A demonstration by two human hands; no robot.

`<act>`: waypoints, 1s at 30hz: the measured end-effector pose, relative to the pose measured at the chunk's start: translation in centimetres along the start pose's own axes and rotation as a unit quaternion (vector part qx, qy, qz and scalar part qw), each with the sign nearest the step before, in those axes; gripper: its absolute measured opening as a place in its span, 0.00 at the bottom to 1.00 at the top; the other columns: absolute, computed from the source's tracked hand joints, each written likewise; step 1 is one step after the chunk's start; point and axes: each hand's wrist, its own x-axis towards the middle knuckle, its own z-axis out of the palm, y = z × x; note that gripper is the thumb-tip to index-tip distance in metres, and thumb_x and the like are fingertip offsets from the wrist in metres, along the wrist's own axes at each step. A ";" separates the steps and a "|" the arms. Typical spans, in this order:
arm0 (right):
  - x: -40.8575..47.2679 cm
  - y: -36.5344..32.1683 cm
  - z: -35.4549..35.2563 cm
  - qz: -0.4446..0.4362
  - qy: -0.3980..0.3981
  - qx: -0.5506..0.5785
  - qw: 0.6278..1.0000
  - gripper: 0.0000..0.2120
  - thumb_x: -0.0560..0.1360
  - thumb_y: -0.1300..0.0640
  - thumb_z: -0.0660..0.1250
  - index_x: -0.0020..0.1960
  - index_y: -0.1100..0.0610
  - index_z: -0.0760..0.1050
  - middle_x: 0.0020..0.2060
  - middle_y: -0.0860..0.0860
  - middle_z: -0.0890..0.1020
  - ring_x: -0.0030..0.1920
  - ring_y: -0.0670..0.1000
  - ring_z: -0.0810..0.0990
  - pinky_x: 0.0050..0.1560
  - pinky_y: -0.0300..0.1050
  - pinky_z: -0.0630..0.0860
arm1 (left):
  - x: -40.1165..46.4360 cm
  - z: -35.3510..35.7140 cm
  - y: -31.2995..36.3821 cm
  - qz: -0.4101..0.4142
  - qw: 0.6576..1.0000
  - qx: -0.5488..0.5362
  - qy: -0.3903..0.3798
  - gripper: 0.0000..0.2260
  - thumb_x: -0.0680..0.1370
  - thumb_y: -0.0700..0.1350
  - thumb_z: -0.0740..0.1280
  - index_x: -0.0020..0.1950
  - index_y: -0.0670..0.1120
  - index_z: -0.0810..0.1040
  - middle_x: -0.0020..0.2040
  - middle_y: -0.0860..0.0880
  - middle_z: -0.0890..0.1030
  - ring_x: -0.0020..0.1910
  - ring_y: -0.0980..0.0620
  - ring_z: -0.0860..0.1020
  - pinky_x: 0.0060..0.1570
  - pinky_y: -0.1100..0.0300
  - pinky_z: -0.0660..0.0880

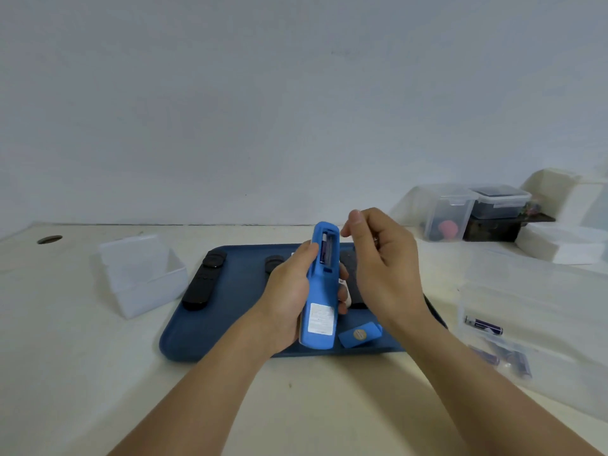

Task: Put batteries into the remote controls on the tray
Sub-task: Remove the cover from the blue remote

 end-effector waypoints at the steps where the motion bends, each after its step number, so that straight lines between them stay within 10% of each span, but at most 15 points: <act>1: -0.5 -0.1 0.3 -0.005 -0.017 -0.005 1.000 0.15 0.84 0.54 0.58 0.42 0.59 0.75 0.22 0.42 0.69 0.21 0.44 0.67 0.23 0.35 0.66 | 0.0 0.0 0.0 0.007 1.000 0.009 -0.004 0.16 0.85 0.51 0.56 0.55 0.40 0.77 0.39 0.39 0.78 0.30 0.45 0.76 0.31 0.55 0.75; 6: -1.0 0.6 1.0 0.001 -0.054 -0.030 0.998 0.13 0.85 0.54 0.56 0.46 0.56 0.75 0.36 0.51 0.76 0.26 0.47 0.74 0.18 0.42 0.71 | 0.0 0.3 -0.2 0.057 0.997 0.045 0.006 0.11 0.86 0.48 0.55 0.56 0.44 0.73 0.37 0.42 0.78 0.27 0.45 0.74 0.27 0.57 0.74; 15: -0.7 1.7 1.4 -0.051 -0.052 -0.106 0.992 0.14 0.85 0.55 0.57 0.44 0.57 0.74 0.32 0.49 0.76 0.28 0.51 0.74 0.29 0.51 0.75 | -0.1 0.4 -0.4 0.073 0.992 0.100 0.039 0.12 0.86 0.50 0.55 0.55 0.48 0.76 0.39 0.48 0.81 0.33 0.49 0.80 0.32 0.55 0.79; 20: -0.7 1.4 1.6 -0.060 -0.031 -0.115 0.991 0.13 0.84 0.58 0.57 0.42 0.58 0.74 0.31 0.46 0.73 0.32 0.46 0.71 0.32 0.34 0.67 | 0.2 -0.2 -1.0 0.130 0.956 0.260 0.047 0.11 0.86 0.51 0.52 0.56 0.56 0.74 0.50 0.48 0.74 0.42 0.59 0.71 0.39 0.73 0.71; 30: -0.4 1.2 2.8 -0.073 -0.001 -0.174 0.982 0.14 0.83 0.58 0.58 0.38 0.56 0.68 0.31 0.47 0.72 0.32 0.46 0.68 0.33 0.39 0.65 | 1.3 0.1 -1.4 0.158 0.944 0.282 0.068 0.12 0.87 0.51 0.52 0.56 0.54 0.75 0.47 0.48 0.81 0.42 0.59 0.78 0.38 0.71 0.74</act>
